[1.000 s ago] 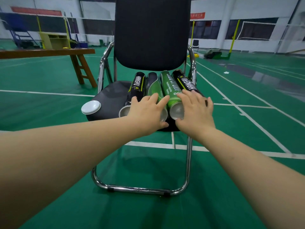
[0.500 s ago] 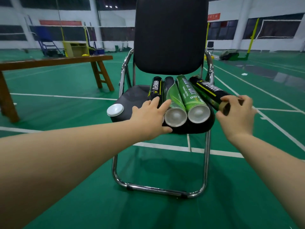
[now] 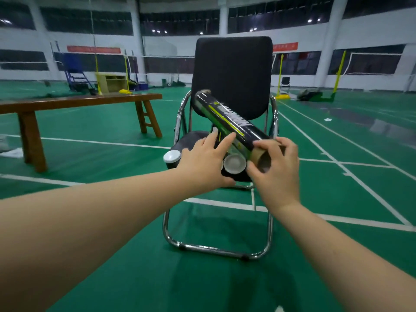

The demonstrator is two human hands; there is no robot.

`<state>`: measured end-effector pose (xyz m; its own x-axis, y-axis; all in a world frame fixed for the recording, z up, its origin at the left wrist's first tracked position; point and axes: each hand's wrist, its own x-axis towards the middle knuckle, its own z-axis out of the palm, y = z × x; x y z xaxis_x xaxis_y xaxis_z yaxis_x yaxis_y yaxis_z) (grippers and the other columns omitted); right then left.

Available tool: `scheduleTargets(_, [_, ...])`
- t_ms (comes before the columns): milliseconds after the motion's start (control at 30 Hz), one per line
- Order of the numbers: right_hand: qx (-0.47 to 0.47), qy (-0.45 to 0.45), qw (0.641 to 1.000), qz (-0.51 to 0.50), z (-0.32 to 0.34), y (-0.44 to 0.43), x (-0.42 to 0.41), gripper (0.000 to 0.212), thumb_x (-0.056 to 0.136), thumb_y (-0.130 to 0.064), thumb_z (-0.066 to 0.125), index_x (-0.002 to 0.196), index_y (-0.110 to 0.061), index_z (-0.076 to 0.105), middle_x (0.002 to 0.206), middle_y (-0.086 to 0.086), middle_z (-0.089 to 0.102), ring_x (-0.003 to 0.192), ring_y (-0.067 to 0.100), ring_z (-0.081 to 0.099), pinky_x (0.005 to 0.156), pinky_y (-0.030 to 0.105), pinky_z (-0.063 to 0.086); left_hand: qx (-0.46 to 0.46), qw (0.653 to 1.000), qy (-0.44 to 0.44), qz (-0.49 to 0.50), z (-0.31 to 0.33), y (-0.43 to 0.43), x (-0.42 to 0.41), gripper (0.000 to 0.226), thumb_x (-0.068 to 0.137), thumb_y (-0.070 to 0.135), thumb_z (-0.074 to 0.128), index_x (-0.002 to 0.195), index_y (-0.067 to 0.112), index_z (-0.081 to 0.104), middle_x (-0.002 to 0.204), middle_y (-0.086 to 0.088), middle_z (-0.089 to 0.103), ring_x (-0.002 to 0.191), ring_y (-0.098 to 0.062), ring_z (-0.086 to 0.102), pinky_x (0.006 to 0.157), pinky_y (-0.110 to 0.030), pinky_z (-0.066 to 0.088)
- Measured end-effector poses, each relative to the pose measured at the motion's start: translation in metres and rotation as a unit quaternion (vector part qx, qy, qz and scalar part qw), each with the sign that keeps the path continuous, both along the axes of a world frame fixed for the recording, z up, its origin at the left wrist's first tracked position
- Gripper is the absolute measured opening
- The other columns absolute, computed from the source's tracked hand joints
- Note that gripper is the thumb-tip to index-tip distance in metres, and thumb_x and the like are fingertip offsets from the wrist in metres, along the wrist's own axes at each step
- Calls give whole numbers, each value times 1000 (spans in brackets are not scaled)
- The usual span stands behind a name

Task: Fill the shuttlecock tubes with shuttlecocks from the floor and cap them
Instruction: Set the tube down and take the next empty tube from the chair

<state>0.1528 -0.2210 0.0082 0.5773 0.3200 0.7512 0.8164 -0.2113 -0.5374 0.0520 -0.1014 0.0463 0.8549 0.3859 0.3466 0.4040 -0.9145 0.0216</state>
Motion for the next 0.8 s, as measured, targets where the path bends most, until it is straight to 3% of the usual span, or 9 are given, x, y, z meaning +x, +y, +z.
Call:
scheduleTargets(133, [26, 59, 988, 140, 7, 8, -69, 39, 72, -17, 67, 106, -31, 59, 121, 4, 43, 110, 10, 39, 89, 10, 27, 79, 996, -37, -6, 6, -10, -50, 103, 75, 55, 66, 150, 34, -1, 158, -5, 5, 144, -23, 11, 111, -49, 24])
scheduleTargets(267, [4, 152, 952, 266, 7, 15, -115, 42, 73, -8, 68, 100, -36, 52, 113, 2, 48, 99, 9, 45, 78, -4, 30, 144, 989, -14, -24, 15, 3, -110, 103, 73, 55, 68, 151, 31, 4, 157, -3, 17, 144, -22, 15, 112, -48, 22])
scheduleTargets(367, [-10, 190, 922, 337, 0, 25, -141, 41, 69, -14, 68, 95, -42, 53, 110, 2, 53, 96, 9, 52, 77, 2, 39, 117, 992, 20, -44, 11, 12, -149, 105, 73, 50, 72, 151, 28, 4, 143, -2, 42, 132, -22, 37, 106, -39, 30])
scheduleTargets(467, [-31, 217, 898, 382, -17, 38, -166, 46, 69, -9, 68, 91, -46, 53, 102, -9, 51, 97, 10, 52, 78, 3, 39, 52, 997, 54, -26, -4, 22, -180, 111, 71, 43, 76, 150, 31, -1, 130, -5, 53, 116, -25, 51, 93, -36, 40])
scheduleTargets(600, [-91, 249, 879, 397, -54, 54, -188, 46, 73, -2, 68, 103, -34, 53, 105, -5, 49, 97, 3, 48, 81, -2, 33, 11, 994, 105, 1, -44, 39, -203, 111, 69, 45, 75, 149, 35, -3, 125, -3, 52, 112, -24, 52, 85, -34, 45])
scheduleTargets(800, [-254, 295, 851, 353, -127, 70, -195, 74, 80, -24, 69, 141, -21, 28, 141, 1, 35, 127, 12, 38, 101, 20, 29, -70, 982, 173, 37, -132, 61, -210, 107, 72, 49, 68, 148, 40, -7, 122, -2, 51, 106, -22, 56, 82, -33, 48])
